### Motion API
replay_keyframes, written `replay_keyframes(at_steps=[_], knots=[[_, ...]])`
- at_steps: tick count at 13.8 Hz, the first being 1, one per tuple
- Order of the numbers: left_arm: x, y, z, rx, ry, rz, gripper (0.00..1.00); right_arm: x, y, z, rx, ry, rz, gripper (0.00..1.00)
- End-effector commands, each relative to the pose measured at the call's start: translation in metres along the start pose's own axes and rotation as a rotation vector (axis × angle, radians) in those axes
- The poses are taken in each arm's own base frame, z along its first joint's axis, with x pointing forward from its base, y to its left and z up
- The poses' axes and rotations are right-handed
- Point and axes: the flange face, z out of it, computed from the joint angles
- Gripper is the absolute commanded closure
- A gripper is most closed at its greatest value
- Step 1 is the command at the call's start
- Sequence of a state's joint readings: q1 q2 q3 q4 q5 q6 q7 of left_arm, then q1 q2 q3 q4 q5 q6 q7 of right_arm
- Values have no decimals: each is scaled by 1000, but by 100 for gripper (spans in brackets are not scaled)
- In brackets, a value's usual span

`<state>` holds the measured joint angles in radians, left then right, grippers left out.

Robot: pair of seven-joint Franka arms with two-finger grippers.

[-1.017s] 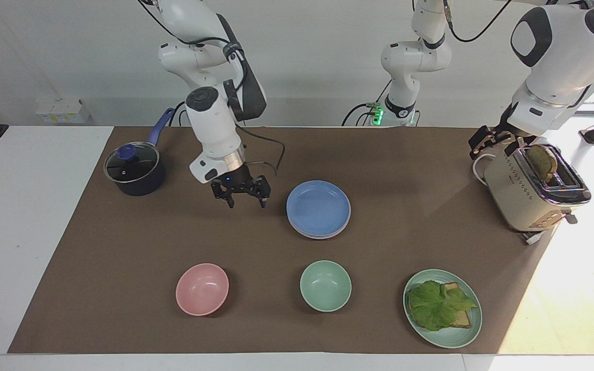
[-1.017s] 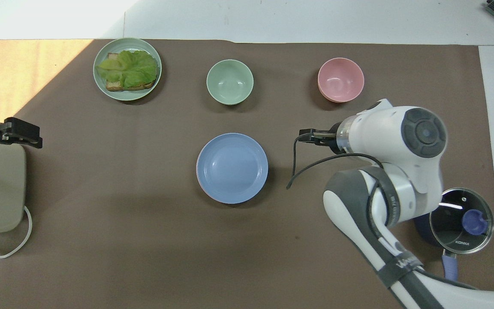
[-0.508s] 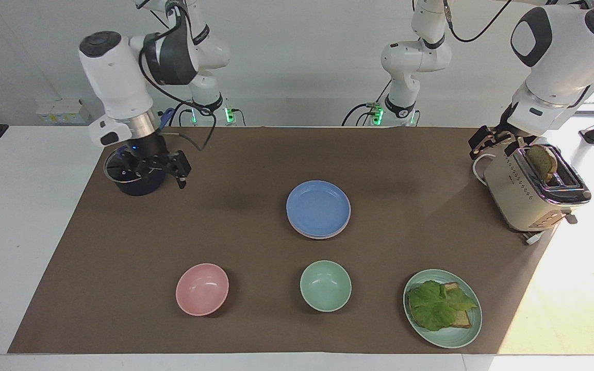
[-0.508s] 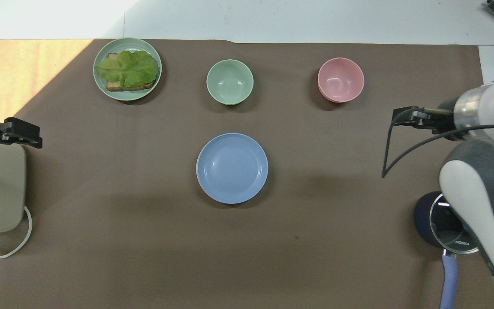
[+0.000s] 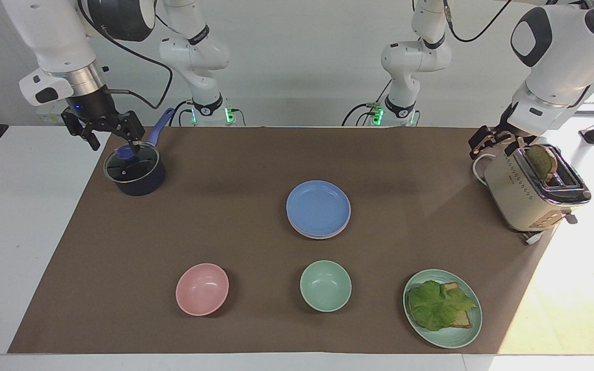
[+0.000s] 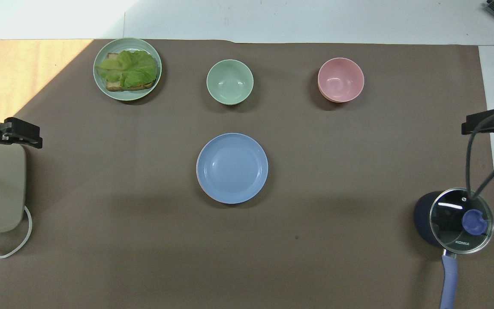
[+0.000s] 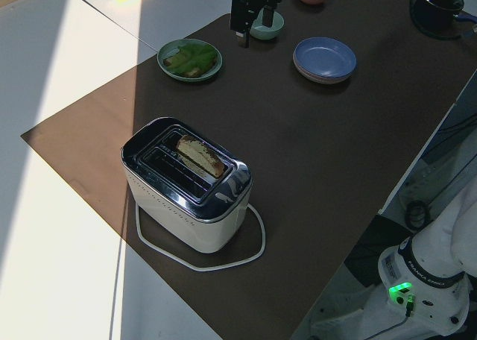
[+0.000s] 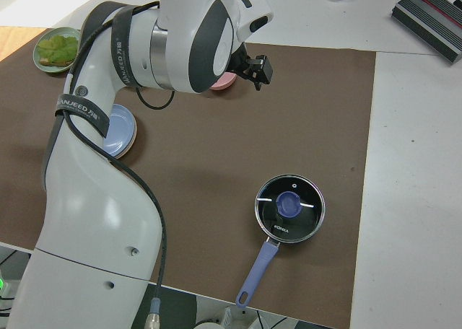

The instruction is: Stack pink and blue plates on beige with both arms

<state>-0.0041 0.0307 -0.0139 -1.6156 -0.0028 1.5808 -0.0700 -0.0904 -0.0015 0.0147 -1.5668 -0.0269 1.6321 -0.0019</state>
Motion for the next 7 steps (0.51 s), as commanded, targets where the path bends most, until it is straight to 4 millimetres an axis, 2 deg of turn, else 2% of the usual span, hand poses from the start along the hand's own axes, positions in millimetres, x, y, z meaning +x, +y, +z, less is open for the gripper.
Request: replay_keyframes(at_steps=[1,4,7], knots=[[-8,0,-1,20,1,-8,0,7,10,-16,-19,-38,-33,0],[-8,0,-1,20,1,-8,0,7,-5,-16,7,-53,-41,0],[-8,0,-1,20,1,-8,0,-4,-13,-9,6,-71,18,0]])
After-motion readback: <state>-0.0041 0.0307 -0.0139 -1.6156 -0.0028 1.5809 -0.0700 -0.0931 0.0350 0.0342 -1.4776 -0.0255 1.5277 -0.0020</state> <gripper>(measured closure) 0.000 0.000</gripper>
